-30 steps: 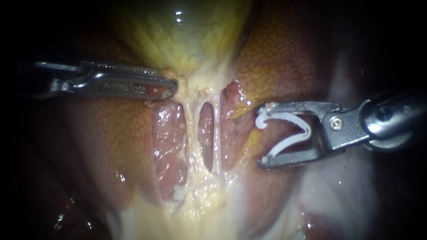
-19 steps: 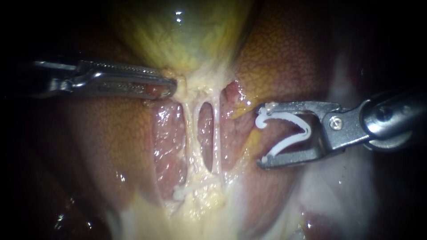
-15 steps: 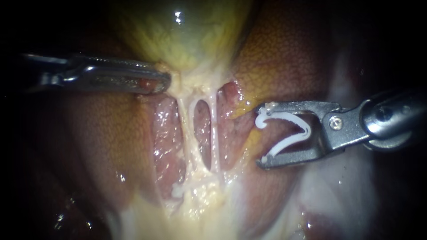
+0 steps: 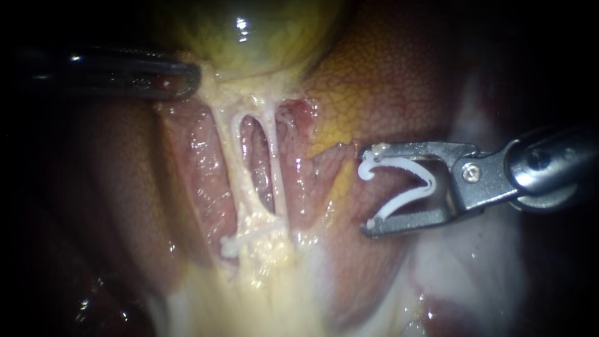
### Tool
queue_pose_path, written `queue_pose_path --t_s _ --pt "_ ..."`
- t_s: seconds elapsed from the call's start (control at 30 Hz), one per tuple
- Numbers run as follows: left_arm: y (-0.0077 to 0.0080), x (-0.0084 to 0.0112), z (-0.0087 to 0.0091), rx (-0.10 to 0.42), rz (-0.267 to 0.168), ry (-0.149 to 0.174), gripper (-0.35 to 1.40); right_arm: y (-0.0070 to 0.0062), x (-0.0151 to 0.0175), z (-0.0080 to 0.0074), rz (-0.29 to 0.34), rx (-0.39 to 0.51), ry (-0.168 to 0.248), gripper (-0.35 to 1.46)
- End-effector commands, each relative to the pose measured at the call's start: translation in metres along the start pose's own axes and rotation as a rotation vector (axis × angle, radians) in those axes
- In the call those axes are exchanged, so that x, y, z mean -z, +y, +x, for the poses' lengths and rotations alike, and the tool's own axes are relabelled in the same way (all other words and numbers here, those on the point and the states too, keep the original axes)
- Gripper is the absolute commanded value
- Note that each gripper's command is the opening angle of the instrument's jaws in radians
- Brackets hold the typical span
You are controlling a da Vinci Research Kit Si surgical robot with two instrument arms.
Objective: Clipping second clip left tube
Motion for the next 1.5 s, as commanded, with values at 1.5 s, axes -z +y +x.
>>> queue_pose_path --t_s 1.5 --pt "-0.0006 0.0002 -0.0001 0.001 -0.003 -0.004 -0.35 0.0032 -0.0056 0.0008 0.341 -0.409 0.255 0.49"
